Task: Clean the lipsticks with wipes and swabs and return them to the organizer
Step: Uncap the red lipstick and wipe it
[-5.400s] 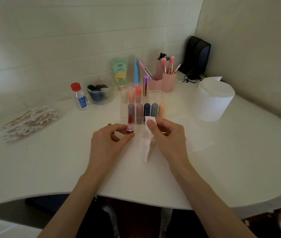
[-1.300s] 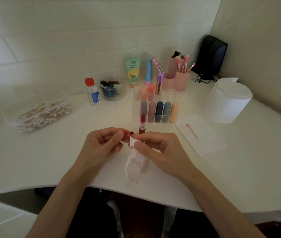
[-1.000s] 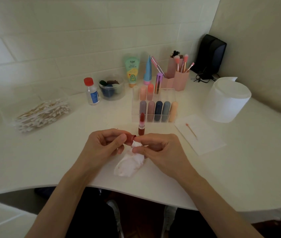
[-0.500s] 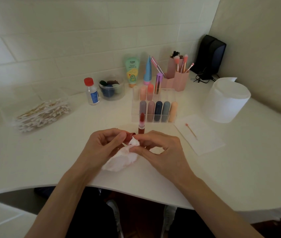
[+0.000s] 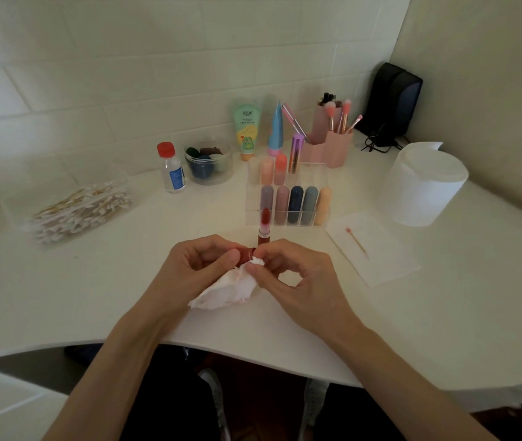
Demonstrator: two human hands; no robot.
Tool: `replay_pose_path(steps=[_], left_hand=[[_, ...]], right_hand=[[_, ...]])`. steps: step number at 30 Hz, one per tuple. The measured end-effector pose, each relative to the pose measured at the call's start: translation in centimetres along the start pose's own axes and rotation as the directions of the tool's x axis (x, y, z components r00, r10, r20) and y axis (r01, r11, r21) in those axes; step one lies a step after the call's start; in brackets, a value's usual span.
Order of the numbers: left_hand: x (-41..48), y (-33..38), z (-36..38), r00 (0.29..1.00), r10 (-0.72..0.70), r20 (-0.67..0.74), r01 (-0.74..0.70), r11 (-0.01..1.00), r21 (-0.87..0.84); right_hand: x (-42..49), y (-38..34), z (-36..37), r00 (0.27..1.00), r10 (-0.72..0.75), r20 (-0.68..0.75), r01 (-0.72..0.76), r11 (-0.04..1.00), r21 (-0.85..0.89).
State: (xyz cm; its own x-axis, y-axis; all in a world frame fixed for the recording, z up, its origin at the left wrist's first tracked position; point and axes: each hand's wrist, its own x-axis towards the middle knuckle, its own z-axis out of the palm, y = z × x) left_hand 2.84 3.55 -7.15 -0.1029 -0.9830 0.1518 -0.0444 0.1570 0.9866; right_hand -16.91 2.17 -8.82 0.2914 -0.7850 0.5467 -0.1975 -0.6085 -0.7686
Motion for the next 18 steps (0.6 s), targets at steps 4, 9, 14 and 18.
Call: replay_pose_path(steps=[4,9,14,18], left_hand=[[-0.01,0.19,0.07,1.000,-0.019,-0.001,0.019,1.000,0.021],[-0.15,0.03,-0.24,0.997,-0.063,0.032,0.059,0.991,0.123],[-0.09,0.47,0.28,0.999,0.027,-0.040,-0.023,0.995,0.099],[-0.04,0.34,0.37,0.997,0.053,-0.062,-0.049,0.996,0.075]], right_hand=[[0.12,0.07,-0.13,0.999,-0.014,-0.029,0.014,1.000,-0.002],[0.02,0.12,-0.22,0.999,-0.035,-0.023,0.034,0.999,-0.036],[-0.03,0.23,-0.07,0.999,-0.041,-0.015,0.040,0.996,-0.078],[0.00,0.16,0.19,0.999,-0.041,-0.031,0.040,0.997,-0.061]])
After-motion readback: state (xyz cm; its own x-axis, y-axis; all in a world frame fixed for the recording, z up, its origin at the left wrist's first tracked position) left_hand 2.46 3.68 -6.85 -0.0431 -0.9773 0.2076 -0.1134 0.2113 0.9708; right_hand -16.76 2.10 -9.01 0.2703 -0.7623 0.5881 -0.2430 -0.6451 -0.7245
